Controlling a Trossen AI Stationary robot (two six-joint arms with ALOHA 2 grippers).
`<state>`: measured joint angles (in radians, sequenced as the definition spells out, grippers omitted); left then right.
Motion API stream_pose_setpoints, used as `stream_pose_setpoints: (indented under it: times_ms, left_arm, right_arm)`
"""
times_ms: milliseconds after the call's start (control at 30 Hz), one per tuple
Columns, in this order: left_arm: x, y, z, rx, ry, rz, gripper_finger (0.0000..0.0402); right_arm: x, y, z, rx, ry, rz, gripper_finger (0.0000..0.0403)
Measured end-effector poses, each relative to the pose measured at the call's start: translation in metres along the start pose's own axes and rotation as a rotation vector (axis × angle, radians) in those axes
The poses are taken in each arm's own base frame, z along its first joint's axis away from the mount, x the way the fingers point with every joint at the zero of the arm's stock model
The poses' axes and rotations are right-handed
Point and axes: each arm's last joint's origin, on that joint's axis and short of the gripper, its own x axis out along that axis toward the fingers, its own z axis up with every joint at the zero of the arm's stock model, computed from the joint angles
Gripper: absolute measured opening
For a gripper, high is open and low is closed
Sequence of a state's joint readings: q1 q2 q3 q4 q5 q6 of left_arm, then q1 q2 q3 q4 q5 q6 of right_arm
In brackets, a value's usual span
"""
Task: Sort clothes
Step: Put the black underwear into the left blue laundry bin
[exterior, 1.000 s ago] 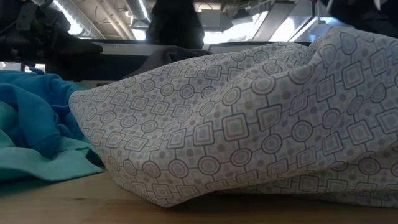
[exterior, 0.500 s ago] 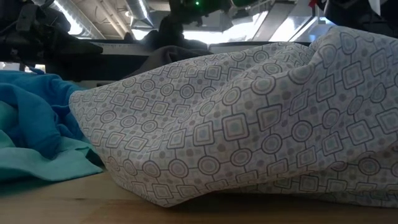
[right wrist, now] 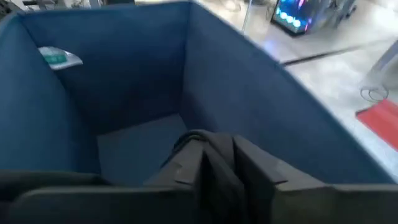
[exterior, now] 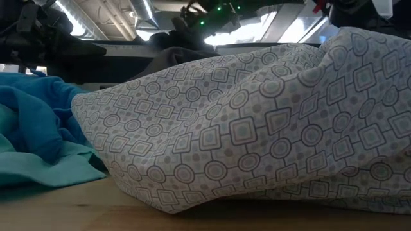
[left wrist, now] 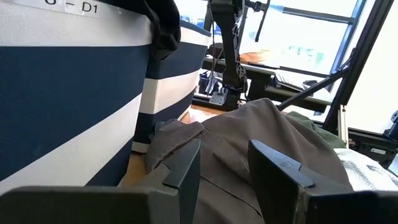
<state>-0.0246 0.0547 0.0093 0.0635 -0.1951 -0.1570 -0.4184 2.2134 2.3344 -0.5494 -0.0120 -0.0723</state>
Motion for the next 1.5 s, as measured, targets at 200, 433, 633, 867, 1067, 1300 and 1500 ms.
stream_pose_setpoints:
  times_ms: [200,433,633,867,1067,1300,1500]
  left_arm:
    - [0.0,0.0,0.0,0.0,0.0,0.0,0.0125]
    - [0.0,0.0,0.0,-0.012,0.001,-0.001,0.0125]
    - [0.0,0.0,-0.001,-0.024,0.012,0.002,0.0125]
    - [0.0,0.0,-0.002,-0.023,0.022,0.003,0.0125]
    - [0.0,0.0,-0.002,-0.023,0.022,0.003,0.0125]
    - [0.0,0.0,-0.002,-0.023,0.023,0.003,0.0125]
    - [0.0,0.0,-0.002,-0.023,0.023,0.003,0.0125]
  right_arm:
    - [-0.008,0.01,0.004,0.005,0.016,0.018,0.0221]
    - [-0.063,0.037,0.029,-0.08,0.029,0.014,0.0284]
    - [-0.113,0.068,0.03,-0.163,0.161,0.012,0.0289]
    - [-0.139,0.112,0.003,-0.245,0.439,0.096,0.0289]
    - [-0.114,0.149,-0.027,-0.474,0.462,-0.088,0.0289]
    - [-0.093,0.151,-0.04,-0.621,0.42,-0.232,0.0281]
    - [-0.091,0.15,-0.041,-0.666,0.433,-0.227,0.0175]
